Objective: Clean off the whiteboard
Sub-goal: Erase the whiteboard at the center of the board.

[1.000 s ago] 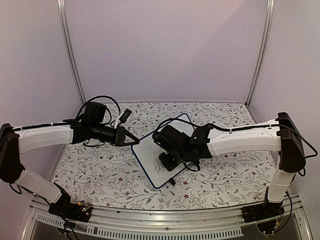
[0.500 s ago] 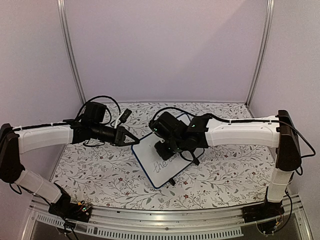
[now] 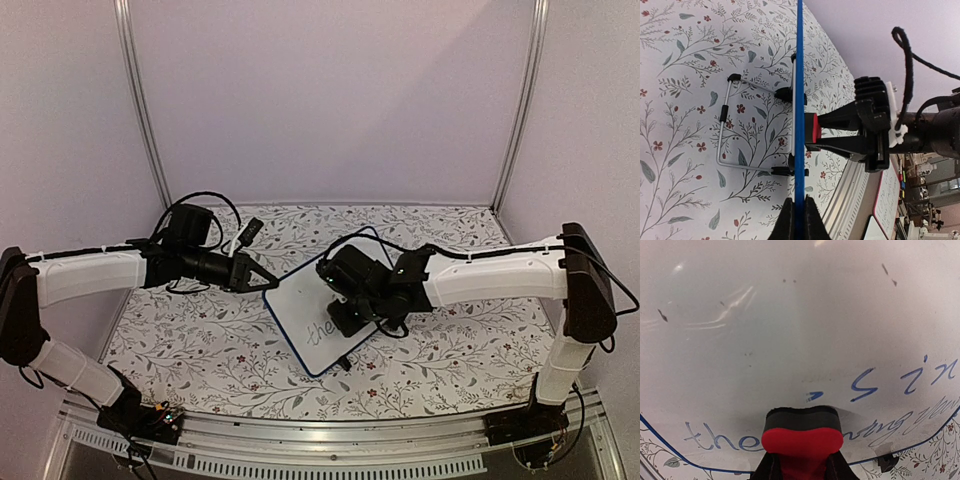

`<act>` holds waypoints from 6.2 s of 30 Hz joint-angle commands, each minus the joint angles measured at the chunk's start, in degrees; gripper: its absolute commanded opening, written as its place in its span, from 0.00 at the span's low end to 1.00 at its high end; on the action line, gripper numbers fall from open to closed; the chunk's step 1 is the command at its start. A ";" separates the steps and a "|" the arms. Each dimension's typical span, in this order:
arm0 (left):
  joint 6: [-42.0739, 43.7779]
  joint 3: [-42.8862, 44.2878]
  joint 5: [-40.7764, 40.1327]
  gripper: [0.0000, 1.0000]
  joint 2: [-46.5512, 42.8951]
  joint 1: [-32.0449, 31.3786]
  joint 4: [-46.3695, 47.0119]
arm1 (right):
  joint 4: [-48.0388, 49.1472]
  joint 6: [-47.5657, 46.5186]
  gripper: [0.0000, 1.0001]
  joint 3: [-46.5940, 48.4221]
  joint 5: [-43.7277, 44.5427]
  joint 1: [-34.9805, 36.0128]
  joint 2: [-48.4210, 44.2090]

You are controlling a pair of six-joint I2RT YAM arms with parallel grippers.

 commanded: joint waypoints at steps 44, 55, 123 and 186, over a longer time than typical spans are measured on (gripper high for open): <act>-0.22 -0.32 1.49 0.00 -1.40 -0.35 0.82 | -1.00 -2.74 0.20 6.53 0.29 -3.45 1.47; -0.23 -0.24 1.58 0.00 -1.24 -0.24 0.81 | -0.33 -0.77 0.20 0.23 -0.82 -3.45 -0.40; -0.15 -0.29 1.84 0.00 -1.30 -0.27 0.91 | -1.04 -2.15 0.20 2.98 -0.11 -5.34 0.56; -0.17 -0.36 2.28 0.00 -1.99 -0.32 1.21 | -0.08 -3.46 0.20 5.21 0.52 -6.52 2.18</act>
